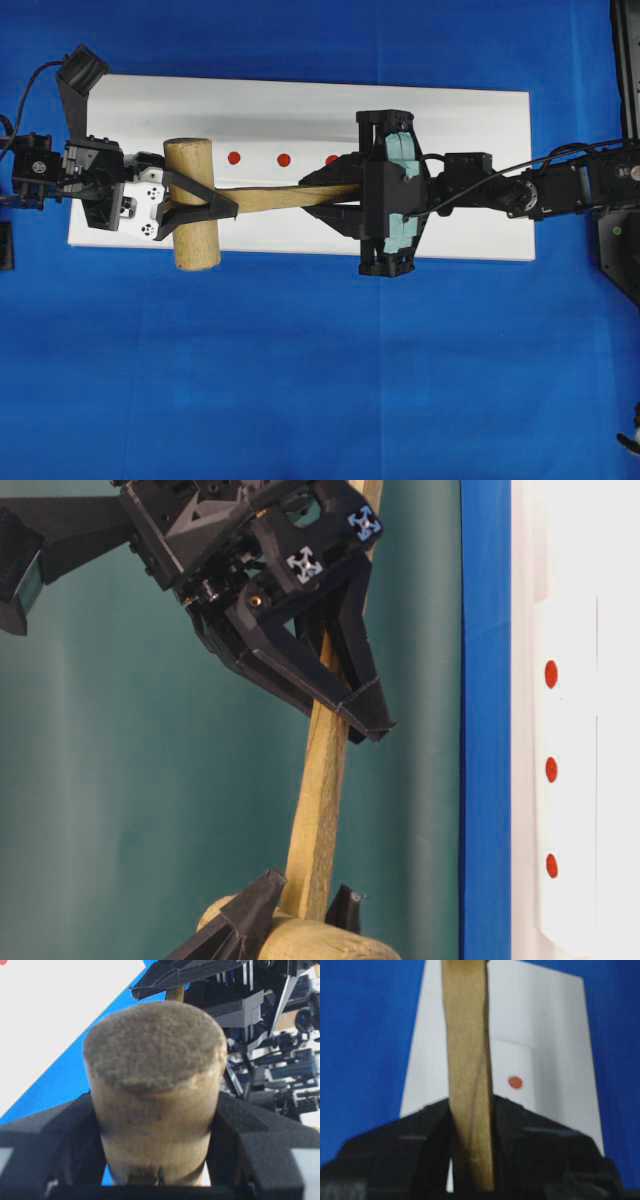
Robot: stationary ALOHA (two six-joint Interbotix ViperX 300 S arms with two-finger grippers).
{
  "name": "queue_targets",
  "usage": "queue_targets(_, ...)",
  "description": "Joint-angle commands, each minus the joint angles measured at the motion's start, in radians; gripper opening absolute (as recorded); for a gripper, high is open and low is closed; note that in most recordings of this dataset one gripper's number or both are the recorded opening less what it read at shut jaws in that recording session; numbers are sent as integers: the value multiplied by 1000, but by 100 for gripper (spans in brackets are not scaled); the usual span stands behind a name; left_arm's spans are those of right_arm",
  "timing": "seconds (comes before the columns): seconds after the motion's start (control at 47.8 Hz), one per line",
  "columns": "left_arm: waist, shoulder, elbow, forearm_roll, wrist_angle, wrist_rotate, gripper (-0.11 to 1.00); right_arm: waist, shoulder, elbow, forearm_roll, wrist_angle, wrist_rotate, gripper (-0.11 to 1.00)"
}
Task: Hit the mark with a hammer.
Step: 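Release the mallet head with the left gripper and withdraw left, then carry the mallet with the right gripper to the front of the board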
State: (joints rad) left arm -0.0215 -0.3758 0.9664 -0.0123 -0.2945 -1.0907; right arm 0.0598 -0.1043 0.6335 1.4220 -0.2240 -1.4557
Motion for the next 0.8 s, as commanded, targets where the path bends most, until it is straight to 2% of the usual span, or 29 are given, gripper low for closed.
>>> queue_targets(0.0,-5,-25,-29,3,-2,0,45,-5,-11,-25,-2,-3,3,10)
queue_targets(0.126,-3,-34,-29,3,6,-5,47,-5,-11,-25,-2,-3,3,10)
queue_targets(0.272,-3,-43,-26,3,18,0,86,-6,-15,-20,0,-3,9,10)
queue_targets(0.314,-2,-44,-26,3,26,0,91,-6,-18,-17,6,-3,15,10)
queue_targets(0.482,-2,-69,-14,3,84,-3,88,-5,-40,5,40,-9,21,10)
queue_targets(0.775,-2,-250,92,5,195,8,88,-5,-127,86,109,-11,23,9)
